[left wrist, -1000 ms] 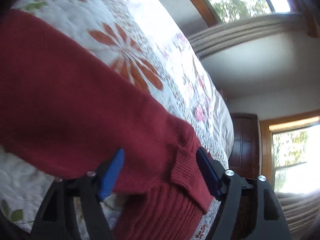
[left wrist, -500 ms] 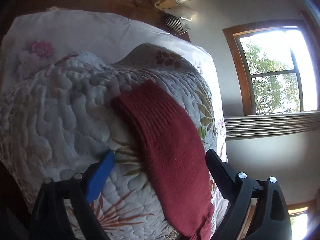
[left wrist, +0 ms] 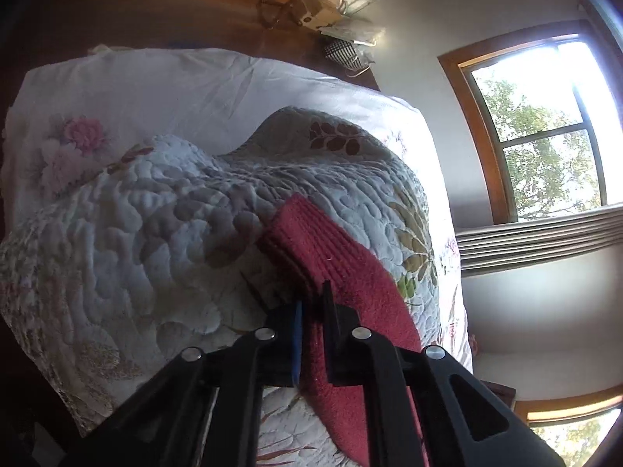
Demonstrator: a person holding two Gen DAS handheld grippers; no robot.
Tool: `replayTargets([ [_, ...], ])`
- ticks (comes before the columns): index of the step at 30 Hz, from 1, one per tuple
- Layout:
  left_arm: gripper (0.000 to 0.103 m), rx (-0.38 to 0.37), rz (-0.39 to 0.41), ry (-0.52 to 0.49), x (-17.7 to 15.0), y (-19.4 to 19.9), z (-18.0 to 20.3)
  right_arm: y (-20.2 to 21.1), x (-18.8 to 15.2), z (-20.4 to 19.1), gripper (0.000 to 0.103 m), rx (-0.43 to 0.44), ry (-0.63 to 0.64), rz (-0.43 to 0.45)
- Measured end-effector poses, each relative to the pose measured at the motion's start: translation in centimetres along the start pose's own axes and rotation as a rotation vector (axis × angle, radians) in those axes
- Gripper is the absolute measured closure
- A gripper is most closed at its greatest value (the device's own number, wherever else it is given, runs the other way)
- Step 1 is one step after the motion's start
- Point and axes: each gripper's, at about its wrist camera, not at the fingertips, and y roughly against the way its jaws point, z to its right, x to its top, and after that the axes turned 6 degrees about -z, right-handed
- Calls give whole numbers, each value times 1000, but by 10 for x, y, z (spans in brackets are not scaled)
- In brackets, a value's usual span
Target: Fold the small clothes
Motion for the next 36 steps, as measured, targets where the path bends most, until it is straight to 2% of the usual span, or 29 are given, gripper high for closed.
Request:
replayTargets([
  [4, 95, -62, 17, -111, -8, 25, 46, 2, -3, 5, 27, 15, -18, 5],
  [8, 96, -142, 26, -261, -28, 52, 112, 3, -6, 11, 27, 44, -58, 5],
  [11, 96, -200, 14, -349, -50, 58, 158, 4, -8, 17, 27, 73, -93, 3],
  [15, 96, -258, -25, -489, -97, 53, 223, 9, -13, 25, 27, 75, -124, 25],
  [20, 96, -279, -100, -684, -175, 30, 295, 12, -23, 45, 27, 74, -190, 33],
  [24, 96, -289, -189, -787, -235, 1, 331, 19, -34, 65, 27, 76, -251, 47],
  [30, 96, -249, -313, -905, -311, -51, 358, 23, -53, 96, 27, 59, -339, 43],
  [36, 96, -170, -439, -974, -377, -114, 356, 27, -67, 116, 27, 47, -397, 47],
])
